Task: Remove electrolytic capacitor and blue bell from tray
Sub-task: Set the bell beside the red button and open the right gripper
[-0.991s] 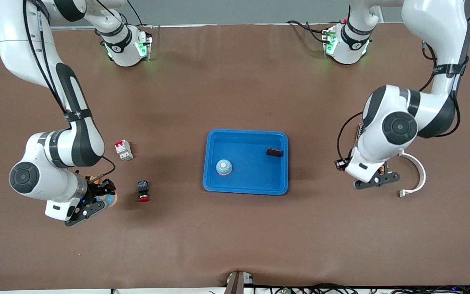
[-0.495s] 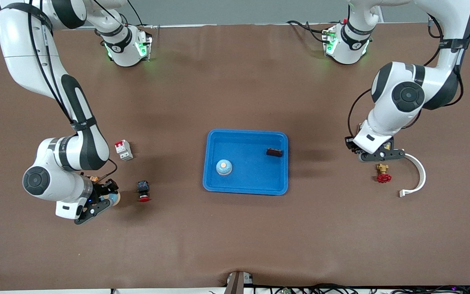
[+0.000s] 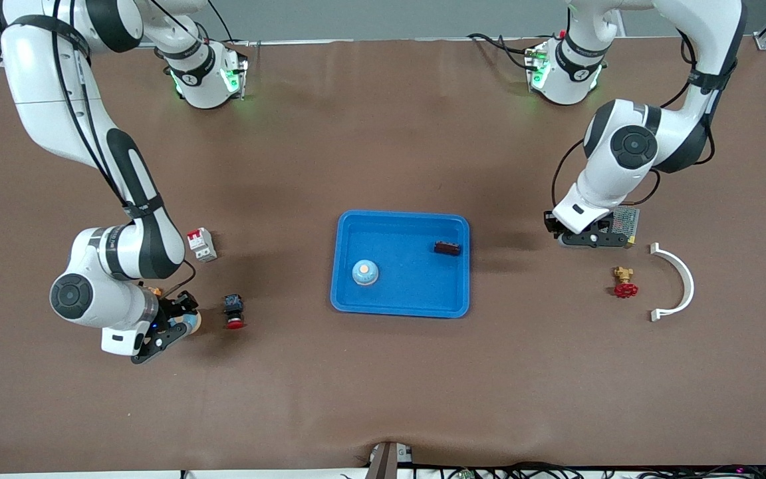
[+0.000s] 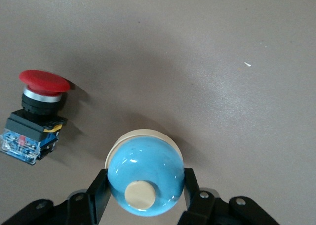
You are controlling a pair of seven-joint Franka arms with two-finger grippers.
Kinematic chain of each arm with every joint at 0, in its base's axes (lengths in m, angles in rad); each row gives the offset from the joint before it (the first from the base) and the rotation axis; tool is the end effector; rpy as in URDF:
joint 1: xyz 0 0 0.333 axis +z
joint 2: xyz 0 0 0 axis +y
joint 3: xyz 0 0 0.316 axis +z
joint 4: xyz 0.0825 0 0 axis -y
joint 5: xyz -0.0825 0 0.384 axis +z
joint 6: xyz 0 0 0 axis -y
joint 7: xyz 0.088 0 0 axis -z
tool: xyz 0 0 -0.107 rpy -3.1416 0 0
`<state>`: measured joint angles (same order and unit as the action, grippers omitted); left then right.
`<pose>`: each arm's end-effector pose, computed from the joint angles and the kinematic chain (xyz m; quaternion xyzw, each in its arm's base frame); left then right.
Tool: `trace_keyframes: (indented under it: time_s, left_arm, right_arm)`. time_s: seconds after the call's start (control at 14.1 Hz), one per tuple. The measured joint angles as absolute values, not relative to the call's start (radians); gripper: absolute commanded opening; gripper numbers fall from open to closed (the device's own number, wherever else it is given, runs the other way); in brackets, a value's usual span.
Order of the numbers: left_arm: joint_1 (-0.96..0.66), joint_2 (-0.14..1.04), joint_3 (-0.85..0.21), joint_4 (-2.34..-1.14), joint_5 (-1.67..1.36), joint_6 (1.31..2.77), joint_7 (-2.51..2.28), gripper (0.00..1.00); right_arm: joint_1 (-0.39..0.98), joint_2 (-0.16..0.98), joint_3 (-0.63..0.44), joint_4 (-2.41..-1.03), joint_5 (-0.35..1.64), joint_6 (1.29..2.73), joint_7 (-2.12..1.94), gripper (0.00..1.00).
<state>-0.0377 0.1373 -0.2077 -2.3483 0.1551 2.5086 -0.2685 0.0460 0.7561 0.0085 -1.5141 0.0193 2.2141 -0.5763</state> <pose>0.4992 -0.1269 0.2773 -0.9982 0.0492 -0.0216 0.0280 0.7046 0.0382 0.2105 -0.9524 -0.3033 0.0244 0.0174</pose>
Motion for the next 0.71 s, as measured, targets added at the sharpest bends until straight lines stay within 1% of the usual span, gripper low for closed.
trace_keyframes:
  time_s: [0.42,0.71]
  left_arm:
    - [-0.037,0.142,-0.207,-2.444,0.155,2.655,-0.231,0.0]
    - [-0.033,0.178,-0.207,-2.477,0.155,2.746,-0.2,0.0]
  right_arm:
    - [0.046,0.782,0.008,-1.514,0.019,2.247,-0.602,0.44]
    - [0.046,0.793,0.008,-1.514,0.019,2.268,-0.61,0.45]
